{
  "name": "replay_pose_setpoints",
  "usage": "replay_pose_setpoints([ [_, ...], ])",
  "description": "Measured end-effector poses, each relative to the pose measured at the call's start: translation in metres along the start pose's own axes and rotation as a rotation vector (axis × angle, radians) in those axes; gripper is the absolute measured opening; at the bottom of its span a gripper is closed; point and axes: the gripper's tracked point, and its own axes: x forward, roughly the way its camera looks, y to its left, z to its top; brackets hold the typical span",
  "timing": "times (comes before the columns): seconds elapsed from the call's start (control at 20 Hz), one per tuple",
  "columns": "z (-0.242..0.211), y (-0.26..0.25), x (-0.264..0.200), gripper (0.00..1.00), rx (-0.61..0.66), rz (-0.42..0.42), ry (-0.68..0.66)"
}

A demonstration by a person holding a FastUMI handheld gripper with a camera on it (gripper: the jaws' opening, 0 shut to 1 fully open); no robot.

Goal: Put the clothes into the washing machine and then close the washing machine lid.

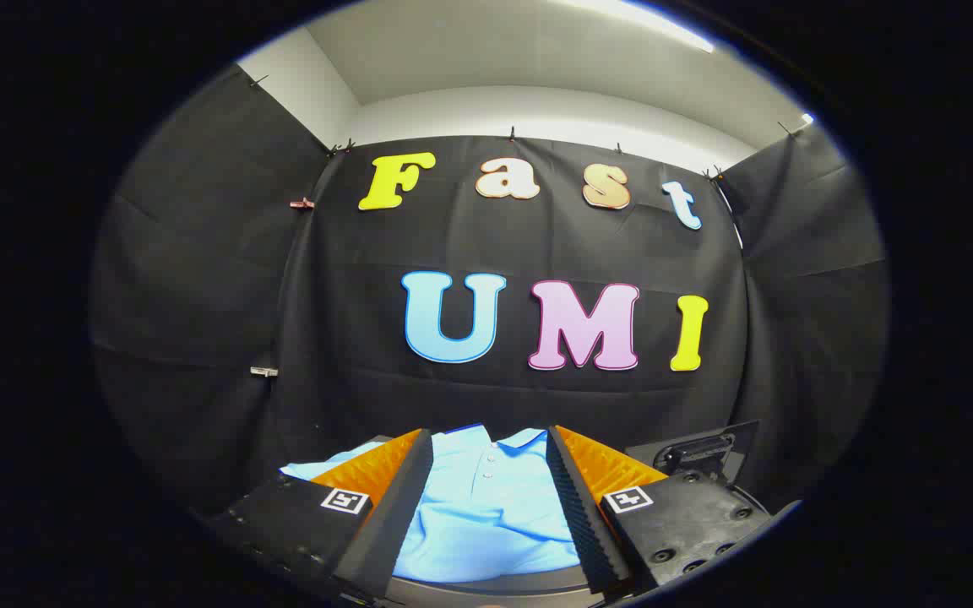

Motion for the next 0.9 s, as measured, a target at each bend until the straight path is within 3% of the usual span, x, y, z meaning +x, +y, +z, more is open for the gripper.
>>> replay_pose_setpoints([
  [0.55, 0.021, 0.008, 0.012, 0.84, 0.056, 0.066, -0.029],
  [0.9, 0.005, 0.017, 0.022, 0.84, 0.039, 0.086, 0.011],
])
